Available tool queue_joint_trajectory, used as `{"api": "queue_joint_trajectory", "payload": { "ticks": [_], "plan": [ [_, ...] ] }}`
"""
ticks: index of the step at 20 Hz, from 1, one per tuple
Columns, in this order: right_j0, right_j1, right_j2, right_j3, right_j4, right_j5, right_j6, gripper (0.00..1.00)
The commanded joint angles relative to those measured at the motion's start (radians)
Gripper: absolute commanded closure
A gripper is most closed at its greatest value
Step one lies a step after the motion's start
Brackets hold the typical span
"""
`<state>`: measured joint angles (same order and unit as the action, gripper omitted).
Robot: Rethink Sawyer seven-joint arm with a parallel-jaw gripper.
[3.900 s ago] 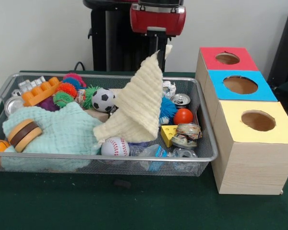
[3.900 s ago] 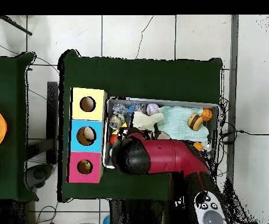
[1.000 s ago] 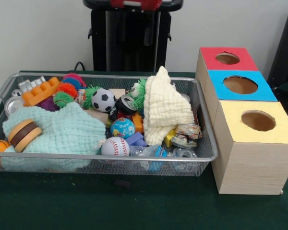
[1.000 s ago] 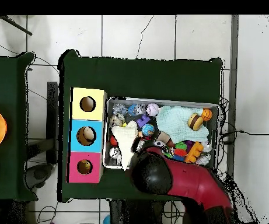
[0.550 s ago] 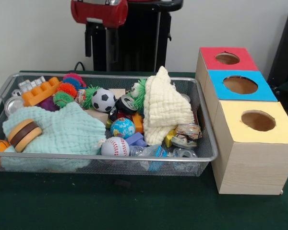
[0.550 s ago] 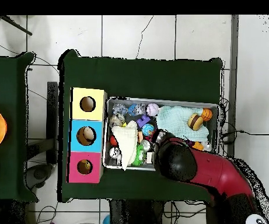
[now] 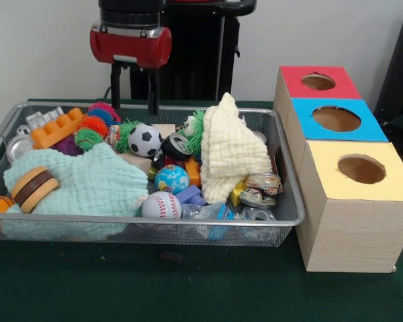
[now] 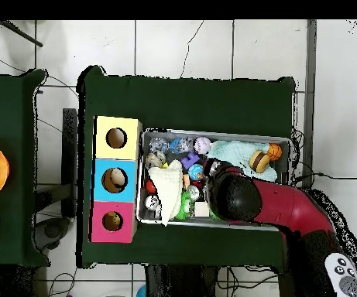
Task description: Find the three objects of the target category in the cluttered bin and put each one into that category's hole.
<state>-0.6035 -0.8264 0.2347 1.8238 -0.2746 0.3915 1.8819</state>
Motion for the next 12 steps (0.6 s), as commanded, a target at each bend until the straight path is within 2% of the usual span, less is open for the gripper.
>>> {"api": "queue_joint_trajectory", "payload": {
  "ticks": [1,6,12],
  "plan": [
    [-0.021,0.107,0.095,-0.112,-0.089,0.011,-0.108,0.00],
    [-0.055,0.179,0.125,-0.178,-0.119,0.022,-0.146,0.00],
    [-0.120,0.242,0.203,-0.313,-0.119,0.156,-0.247,0.00]
  ]
}}
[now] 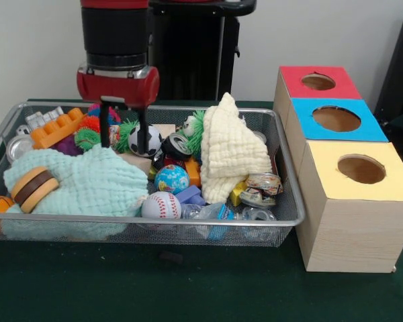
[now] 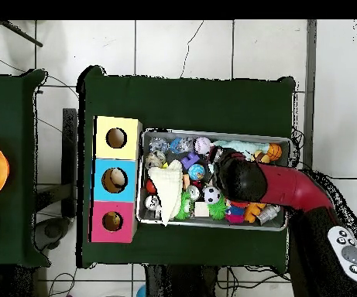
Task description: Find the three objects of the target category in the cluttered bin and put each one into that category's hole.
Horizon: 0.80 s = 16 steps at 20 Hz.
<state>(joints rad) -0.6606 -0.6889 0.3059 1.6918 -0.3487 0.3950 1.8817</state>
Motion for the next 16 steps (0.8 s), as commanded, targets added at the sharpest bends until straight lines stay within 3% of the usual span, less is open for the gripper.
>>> {"api": "queue_joint_trajectory", "payload": {
  "ticks": [1,9,14,16],
  "plan": [
    [-0.070,0.109,0.142,-0.203,-0.045,0.181,-0.262,0.00],
    [-0.103,0.146,0.180,-0.327,-0.078,0.323,-0.333,0.00],
    [-0.101,0.162,0.185,-0.339,-0.123,0.292,-0.323,0.00],
    [-0.103,0.159,0.185,-0.303,-0.144,0.250,-0.296,0.00]
  ]
}}
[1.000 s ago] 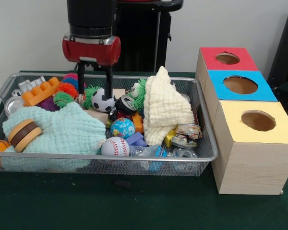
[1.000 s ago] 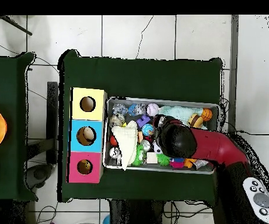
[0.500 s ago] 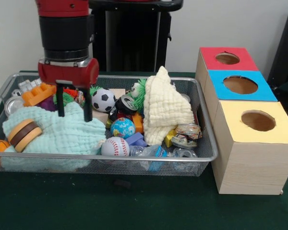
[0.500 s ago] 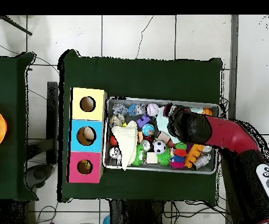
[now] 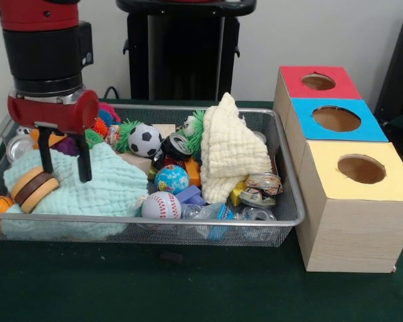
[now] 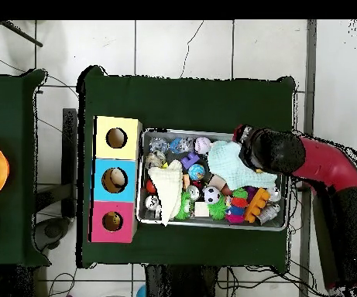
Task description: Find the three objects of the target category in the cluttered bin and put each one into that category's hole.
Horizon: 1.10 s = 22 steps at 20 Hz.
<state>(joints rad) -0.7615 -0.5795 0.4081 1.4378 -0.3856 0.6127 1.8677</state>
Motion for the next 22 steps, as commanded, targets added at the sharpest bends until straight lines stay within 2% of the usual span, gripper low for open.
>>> {"api": "queue_joint_trajectory", "payload": {
  "ticks": [1,7,16,22],
  "plan": [
    [-0.003,0.047,0.082,-0.025,-0.117,0.012,-0.267,0.00],
    [-0.001,0.052,0.072,0.082,-0.161,-0.082,-0.173,0.00],
    [-0.004,0.044,0.051,0.165,-0.214,-0.165,-0.107,0.00],
    [0.011,0.037,0.039,0.187,-0.224,-0.184,-0.067,0.00]
  ]
}}
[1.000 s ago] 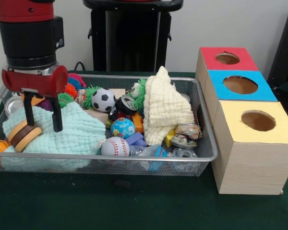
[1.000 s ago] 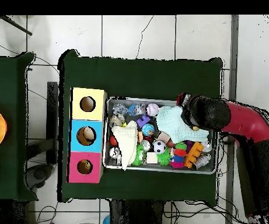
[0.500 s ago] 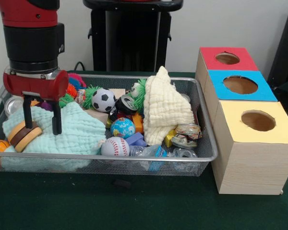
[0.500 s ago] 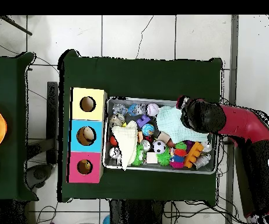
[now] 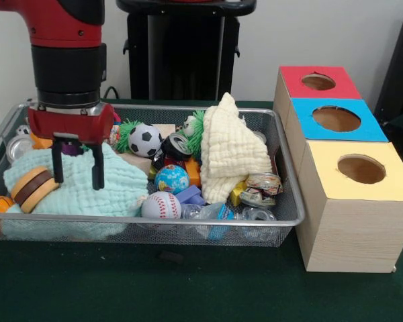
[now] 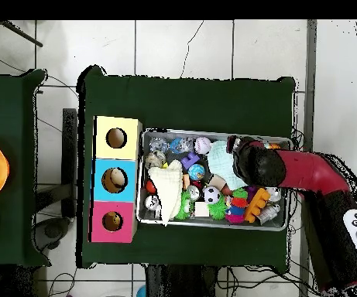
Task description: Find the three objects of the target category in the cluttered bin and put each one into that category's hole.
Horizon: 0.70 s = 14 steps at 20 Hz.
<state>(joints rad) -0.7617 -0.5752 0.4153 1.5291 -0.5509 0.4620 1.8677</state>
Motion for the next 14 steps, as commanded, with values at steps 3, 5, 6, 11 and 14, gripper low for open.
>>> {"api": "queue_joint_trajectory", "payload": {
  "ticks": [3,5,6,11,14],
  "plan": [
    [0.012,0.047,0.030,0.091,-0.064,-0.043,-0.060,0.00],
    [0.003,0.075,0.028,0.090,-0.081,-0.069,-0.058,0.00],
    [0.002,0.092,0.021,0.091,-0.092,-0.083,-0.054,0.00],
    [-0.002,0.144,-0.002,0.091,-0.132,-0.145,-0.032,0.00],
    [-0.002,0.158,-0.010,0.086,-0.147,-0.162,-0.028,0.00]
  ]
}}
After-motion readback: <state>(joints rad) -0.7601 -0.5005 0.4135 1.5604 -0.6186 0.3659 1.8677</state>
